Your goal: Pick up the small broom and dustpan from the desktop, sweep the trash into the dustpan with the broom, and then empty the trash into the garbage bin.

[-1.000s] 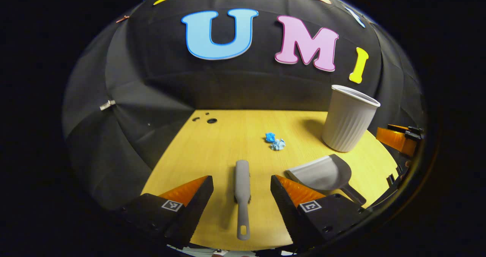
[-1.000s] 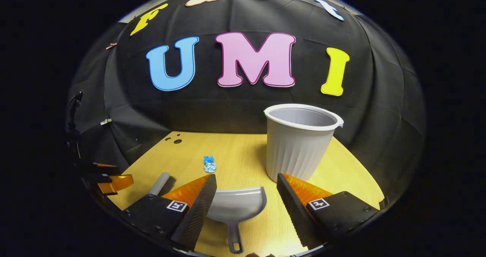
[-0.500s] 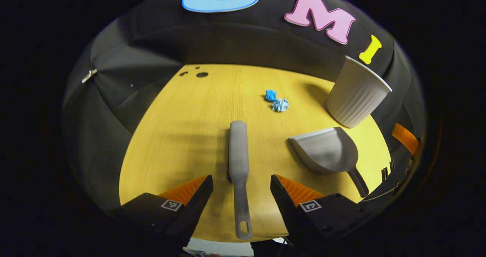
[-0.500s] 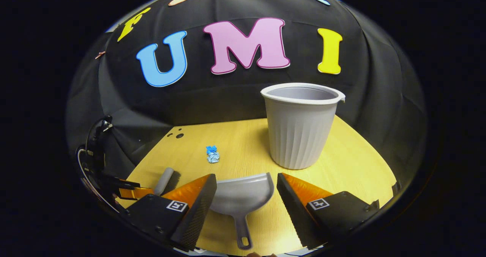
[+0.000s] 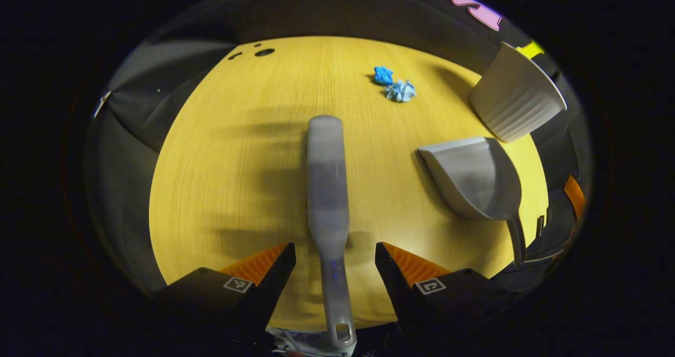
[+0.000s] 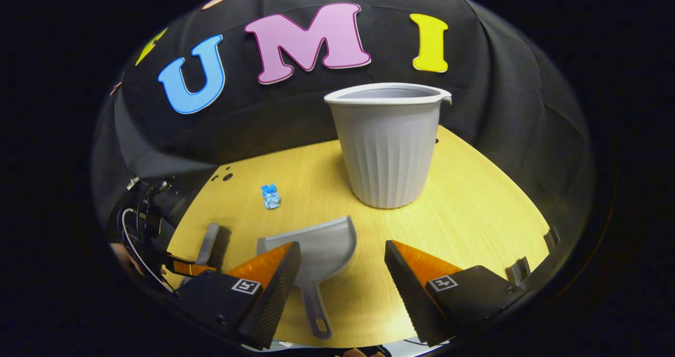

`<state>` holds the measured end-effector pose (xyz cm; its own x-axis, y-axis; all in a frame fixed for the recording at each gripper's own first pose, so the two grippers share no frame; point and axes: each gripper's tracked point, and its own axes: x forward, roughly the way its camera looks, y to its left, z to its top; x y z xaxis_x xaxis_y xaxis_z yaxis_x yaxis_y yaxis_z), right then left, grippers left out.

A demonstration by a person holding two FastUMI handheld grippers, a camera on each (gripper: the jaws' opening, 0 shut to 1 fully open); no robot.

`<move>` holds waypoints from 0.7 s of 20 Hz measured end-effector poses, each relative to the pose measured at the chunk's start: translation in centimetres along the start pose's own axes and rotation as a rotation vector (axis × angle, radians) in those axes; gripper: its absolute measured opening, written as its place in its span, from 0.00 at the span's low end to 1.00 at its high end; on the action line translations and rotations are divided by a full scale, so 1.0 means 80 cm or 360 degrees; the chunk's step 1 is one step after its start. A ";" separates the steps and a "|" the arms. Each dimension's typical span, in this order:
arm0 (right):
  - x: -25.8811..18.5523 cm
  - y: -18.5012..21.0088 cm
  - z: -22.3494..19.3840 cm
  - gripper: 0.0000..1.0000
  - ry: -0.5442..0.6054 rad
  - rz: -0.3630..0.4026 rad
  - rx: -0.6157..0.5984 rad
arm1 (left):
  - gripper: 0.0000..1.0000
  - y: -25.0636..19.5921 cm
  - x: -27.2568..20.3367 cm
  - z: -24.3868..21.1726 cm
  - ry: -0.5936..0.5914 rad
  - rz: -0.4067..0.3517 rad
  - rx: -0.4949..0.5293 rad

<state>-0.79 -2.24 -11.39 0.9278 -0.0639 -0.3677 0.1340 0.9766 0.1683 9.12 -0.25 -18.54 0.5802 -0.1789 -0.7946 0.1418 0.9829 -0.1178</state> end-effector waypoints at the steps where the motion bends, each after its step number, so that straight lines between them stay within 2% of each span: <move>1: 0.000 0.000 -0.004 0.99 0.0009 -0.0001 0.0001 | 0.96 -0.003 0.005 -0.003 0.0043 -0.0006 -0.0024; 4: 0.003 -0.001 -0.019 0.99 0.0056 0.0011 0.0039 | 0.96 0.000 0.017 -0.007 0.0137 0.0043 -0.0062; 8: 0.013 0.004 -0.035 0.99 0.0160 0.0059 0.0051 | 0.94 0.005 0.026 -0.008 0.0219 0.0121 -0.0030; 12: 0.025 0.015 -0.043 0.99 0.0259 0.0140 0.0004 | 0.86 0.003 0.032 -0.004 0.0253 0.0162 0.0035; 14: 0.031 0.021 -0.049 0.99 0.0311 0.0192 -0.0029 | 0.75 -0.001 0.032 -0.009 0.0312 0.0165 0.0041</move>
<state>0.37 0.05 -15.59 0.8514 0.0929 -0.5162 0.0182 0.9784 0.2061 10.02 -0.79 -20.98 0.4260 -0.0621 -0.9026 0.1114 0.9936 -0.0158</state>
